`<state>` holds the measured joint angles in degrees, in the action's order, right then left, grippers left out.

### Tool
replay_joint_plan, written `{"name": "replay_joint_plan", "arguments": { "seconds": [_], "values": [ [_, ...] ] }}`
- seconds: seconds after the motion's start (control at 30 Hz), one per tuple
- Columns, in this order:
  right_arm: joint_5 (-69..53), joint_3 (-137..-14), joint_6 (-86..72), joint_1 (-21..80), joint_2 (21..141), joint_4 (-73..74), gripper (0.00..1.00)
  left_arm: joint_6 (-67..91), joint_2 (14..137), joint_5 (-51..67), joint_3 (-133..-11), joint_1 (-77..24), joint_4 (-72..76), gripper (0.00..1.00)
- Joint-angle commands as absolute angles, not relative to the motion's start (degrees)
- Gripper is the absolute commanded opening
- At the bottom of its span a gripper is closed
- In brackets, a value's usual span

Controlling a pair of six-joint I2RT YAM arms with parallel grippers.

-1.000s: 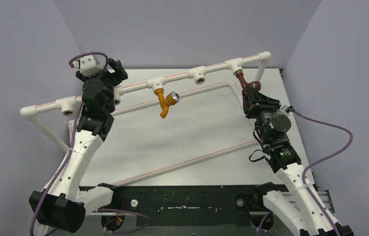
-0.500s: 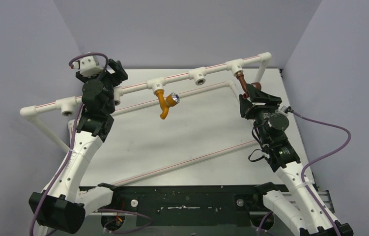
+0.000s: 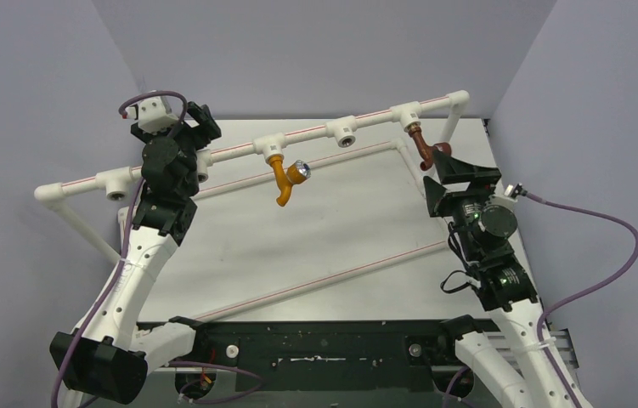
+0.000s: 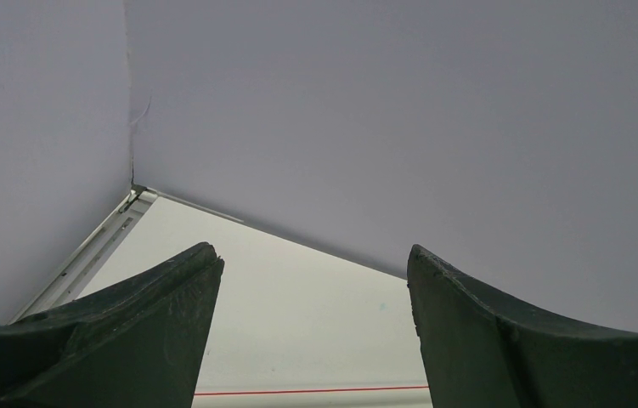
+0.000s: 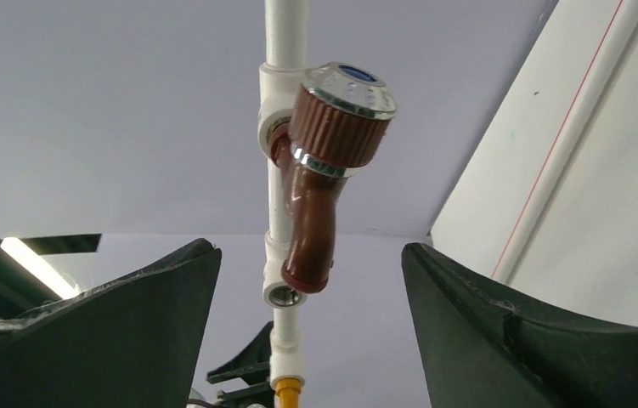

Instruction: Install the water faucets

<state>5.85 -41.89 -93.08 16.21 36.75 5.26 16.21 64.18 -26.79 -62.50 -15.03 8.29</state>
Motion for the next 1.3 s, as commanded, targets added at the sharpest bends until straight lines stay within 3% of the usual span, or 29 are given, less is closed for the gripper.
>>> {"name": "replay_joint_plan", "arguments": {
  "seconds": [0.0, 0.6, 1.0, 1.27],
  "values": [
    [7.18, -50.68, -77.12, 16.11, 35.60, 14.57, 0.82, 15.30, 66.71, -26.99, -57.52, -15.91, -7.82, 0.78],
    [-0.35, -56.73, -12.46, 16.17, 34.12, 13.97, 0.84, 15.67, 67.72, -26.61, -57.74, -15.82, -8.06, 0.78],
    [-8.28, -48.73, 19.18, 19.57, 34.11, 1.09, 0.90, 16.26, 68.29, -25.97, -57.88, -15.82, -8.52, 0.77],
    [-3.68, -44.57, 39.13, 24.60, 34.85, -6.69, 0.93, 16.43, 68.12, -25.64, -57.93, -15.86, -8.53, 0.78]
  ]
}}
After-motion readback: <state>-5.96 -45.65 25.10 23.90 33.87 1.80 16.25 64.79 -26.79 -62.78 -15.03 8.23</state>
